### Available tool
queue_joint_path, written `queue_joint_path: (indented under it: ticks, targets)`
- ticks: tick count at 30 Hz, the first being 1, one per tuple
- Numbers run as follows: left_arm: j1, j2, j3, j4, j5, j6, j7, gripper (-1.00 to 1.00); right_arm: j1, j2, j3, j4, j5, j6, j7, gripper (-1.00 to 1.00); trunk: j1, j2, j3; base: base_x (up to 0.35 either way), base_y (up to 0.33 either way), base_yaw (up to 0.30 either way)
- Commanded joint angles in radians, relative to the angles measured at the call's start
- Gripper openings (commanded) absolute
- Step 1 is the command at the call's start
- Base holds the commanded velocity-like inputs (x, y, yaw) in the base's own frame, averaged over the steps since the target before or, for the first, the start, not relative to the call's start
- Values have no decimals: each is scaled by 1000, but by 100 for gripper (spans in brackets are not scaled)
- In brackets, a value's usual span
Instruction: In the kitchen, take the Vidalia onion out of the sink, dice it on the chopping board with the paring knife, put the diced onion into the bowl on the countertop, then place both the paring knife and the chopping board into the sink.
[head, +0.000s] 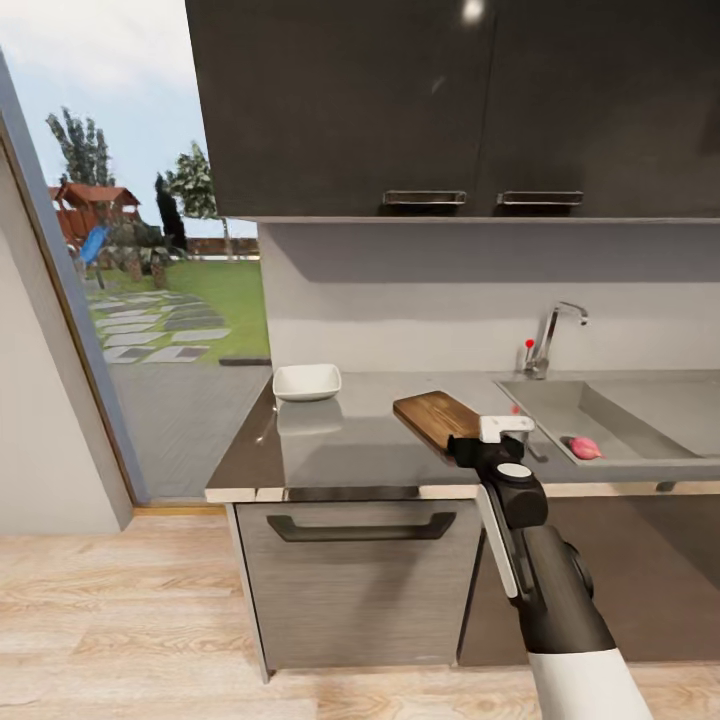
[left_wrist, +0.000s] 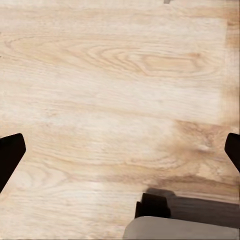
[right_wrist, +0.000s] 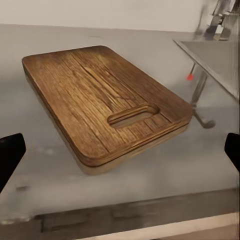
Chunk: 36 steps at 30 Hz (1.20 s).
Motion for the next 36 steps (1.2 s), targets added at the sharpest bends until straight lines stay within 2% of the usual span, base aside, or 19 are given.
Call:
queue_joint_path:
  ticks: [1,3,6,7,8,15,28,36]
  targets:
    - [-1,5,0,9,9,-4,-2,100,-1,-2,1,-1,10,6,-3,100,0,-1,-1,4,1,0]
    - [-1,11,0,30,10,-4,-2,100,-1,-4,-1,-1,10,2,-37,100,0,-1,-1,2,0,0]
    - [-1,15,0,47,10,-4,-2,100,-1,-4,-1,-1,9,-31,-135,100,0,-1,-1,0,0,0]
    - [-1,16,0,51,10,-4,-2,100,-1,-1,-2,-1,6,-66,-199,100,0,-1,-1,0,0,0]
    - [-1,16,0,52,10,-4,-2,100,-1,0,-2,-1,5,-70,-206,100,0,-1,-1,0,0,0]
    - [-1,17,0,52,10,-4,-2,100,-1,3,-2,0,0,-76,-217,100,0,-1,-1,42,1,0]
    - [-1,17,0,56,12,-3,-2,100,-1,5,-2,2,-2,-78,-218,100,0,-1,-1,257,86,0]
    - [-1,14,-2,170,10,-2,-2,100,-1,3,-12,3,-1,-78,-219,100,0,-1,-1,44,6,0]
